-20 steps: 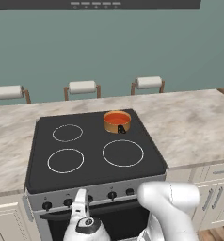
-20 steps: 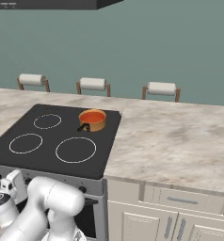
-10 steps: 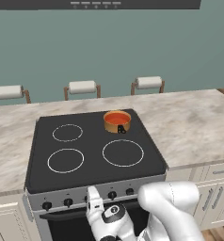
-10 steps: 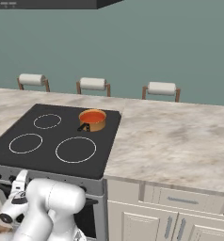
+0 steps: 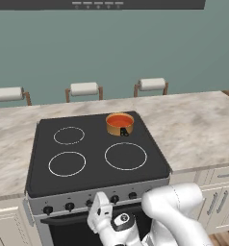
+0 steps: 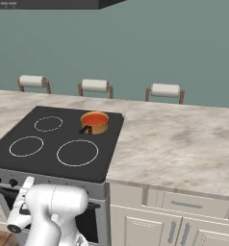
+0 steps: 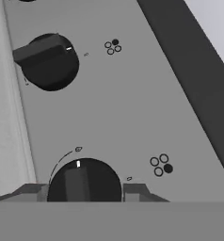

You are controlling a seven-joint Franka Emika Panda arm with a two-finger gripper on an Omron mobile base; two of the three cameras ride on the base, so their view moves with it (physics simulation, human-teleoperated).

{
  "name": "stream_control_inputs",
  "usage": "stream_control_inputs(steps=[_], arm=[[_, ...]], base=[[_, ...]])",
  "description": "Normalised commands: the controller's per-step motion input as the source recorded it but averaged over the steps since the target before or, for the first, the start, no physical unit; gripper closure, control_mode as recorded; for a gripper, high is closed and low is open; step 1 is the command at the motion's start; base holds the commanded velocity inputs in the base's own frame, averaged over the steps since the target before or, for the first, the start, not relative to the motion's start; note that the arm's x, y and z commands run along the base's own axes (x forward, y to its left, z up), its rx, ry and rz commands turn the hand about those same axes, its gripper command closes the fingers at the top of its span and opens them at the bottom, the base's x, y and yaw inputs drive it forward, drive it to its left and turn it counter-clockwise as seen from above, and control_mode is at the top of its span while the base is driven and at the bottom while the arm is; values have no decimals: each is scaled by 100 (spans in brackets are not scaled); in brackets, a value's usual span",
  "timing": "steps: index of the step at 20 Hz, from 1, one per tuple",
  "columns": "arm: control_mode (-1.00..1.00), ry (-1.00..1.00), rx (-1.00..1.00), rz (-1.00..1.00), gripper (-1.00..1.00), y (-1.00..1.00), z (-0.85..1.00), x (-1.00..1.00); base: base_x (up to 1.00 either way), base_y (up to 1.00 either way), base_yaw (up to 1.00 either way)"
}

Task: Wait until the marinara sauce is simmered to a deep red color and then turn off the stove.

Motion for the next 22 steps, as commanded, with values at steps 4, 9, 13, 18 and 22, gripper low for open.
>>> stream_control_inputs(steps=[4, 9, 13, 18, 22], arm=[[-100, -23, 84, -64, 100, -1, -44, -25], [-100, -17, 82, -66, 100, -2, -44, -26], [-100, -15, 79, -67, 100, -6, -44, -24], [-100, -16, 80, -67, 100, -4, -48, -21], [-100, -17, 79, -68, 100, -4, -51, -18]], base=[[0, 0, 0], [0, 0, 0], [0, 0, 0], [0, 0, 0], [0, 0, 0]])
